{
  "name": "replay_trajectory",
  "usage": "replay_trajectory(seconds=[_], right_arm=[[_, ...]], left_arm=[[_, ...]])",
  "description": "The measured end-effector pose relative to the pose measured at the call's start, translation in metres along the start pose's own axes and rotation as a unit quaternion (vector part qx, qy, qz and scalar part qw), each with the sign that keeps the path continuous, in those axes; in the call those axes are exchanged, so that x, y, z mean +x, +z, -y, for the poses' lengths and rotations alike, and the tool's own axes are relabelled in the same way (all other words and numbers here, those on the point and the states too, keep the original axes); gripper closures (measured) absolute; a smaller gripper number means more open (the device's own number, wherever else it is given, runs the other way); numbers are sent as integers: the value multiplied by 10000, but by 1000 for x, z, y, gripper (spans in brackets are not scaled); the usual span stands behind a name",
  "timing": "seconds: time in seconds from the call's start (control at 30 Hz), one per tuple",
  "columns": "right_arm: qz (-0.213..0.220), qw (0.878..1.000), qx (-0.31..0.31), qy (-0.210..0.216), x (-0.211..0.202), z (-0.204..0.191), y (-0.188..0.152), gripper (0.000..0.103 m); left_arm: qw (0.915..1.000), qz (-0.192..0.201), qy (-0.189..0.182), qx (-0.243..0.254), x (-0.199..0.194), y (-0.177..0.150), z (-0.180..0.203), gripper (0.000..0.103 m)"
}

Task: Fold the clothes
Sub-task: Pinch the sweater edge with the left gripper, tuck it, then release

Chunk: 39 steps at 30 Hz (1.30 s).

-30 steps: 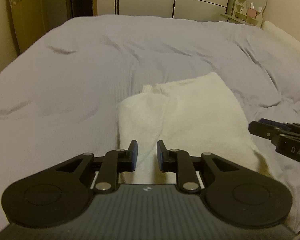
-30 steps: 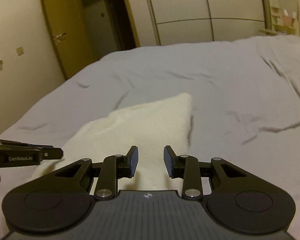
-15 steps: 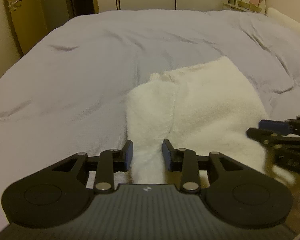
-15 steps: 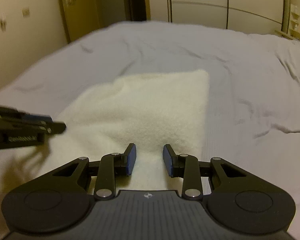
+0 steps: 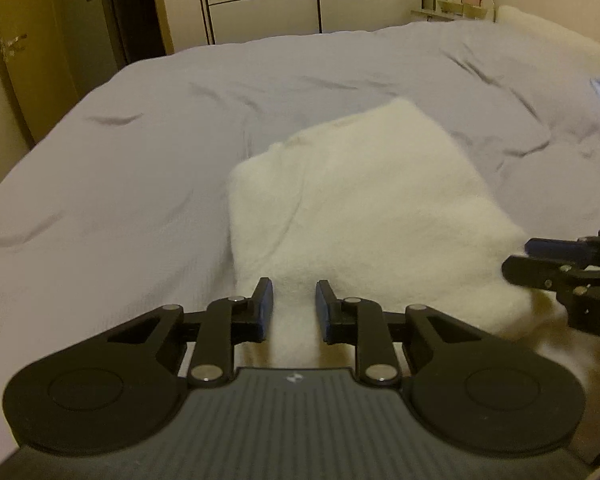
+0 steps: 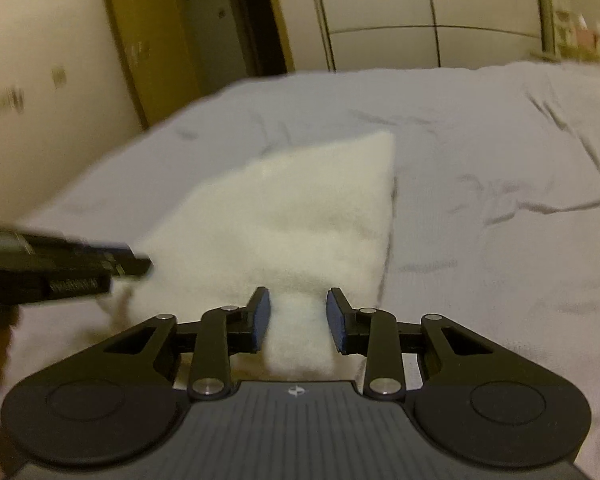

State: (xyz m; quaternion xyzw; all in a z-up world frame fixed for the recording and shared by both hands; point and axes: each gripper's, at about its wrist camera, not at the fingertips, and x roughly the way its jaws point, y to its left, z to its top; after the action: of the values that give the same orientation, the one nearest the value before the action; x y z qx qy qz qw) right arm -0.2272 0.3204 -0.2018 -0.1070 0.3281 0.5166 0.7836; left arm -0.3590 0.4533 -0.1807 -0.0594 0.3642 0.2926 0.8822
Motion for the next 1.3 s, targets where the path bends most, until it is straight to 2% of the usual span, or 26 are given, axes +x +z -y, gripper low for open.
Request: replay_trajectory(seconds=[0.13, 0.2, 0.37, 0.47, 0.57, 0.73, 0.87, 0.97, 1.0, 1.03, 1.1, 1.2, 1.3], right_arm=[[-171, 9996, -187, -117, 6, -4, -5, 70], [-83, 9999, -113, -87, -3, -4, -1, 70], [255, 9996, 72, -38, -27, -5, 9, 70], [250, 9996, 45, -81, -29, -9, 9, 70], [-66, 9998, 90, -143, -14, -8, 0, 70], [-369, 9991, -117, -194, 10, -7, -9, 70], [-357, 9992, -107, -112, 5, -5, -9, 70], [-258, 9995, -106, -161, -6, -9, -6, 64], [-228, 9996, -38, -179, -13, -9, -5, 57], [-201, 9996, 49, -194, -20, -10, -3, 51], [-169, 9995, 152, -202, -35, -11, -2, 31], [-232, 9993, 159, -264, -53, -14, -7, 22], [-351, 9980, 305, -438, -68, -13, -16, 14]], left_arm=[[10000, 33, 18, -74, 1, -3, 0, 81], [9999, 55, 1, -150, -8, 3, 0, 85], [9991, 354, -162, -170, -33, 12, 3, 86], [9996, 142, -214, -122, -23, 4, 8, 86], [9994, -123, -218, -237, 3, -11, 6, 86], [9993, -106, -170, -331, 14, -15, 8, 88], [9992, -155, -35, -357, 10, -11, 15, 88], [9987, -251, 128, -423, -4, -5, 20, 87], [9983, -273, 174, -482, -12, -4, 22, 82], [9979, -298, 246, -521, -19, -2, 24, 69], [9972, -341, 395, -543, -33, -1, 31, 60], [9963, -422, 513, -540, -49, -3, 40, 59], [9949, -519, 595, -627, -66, -7, 47, 52]])
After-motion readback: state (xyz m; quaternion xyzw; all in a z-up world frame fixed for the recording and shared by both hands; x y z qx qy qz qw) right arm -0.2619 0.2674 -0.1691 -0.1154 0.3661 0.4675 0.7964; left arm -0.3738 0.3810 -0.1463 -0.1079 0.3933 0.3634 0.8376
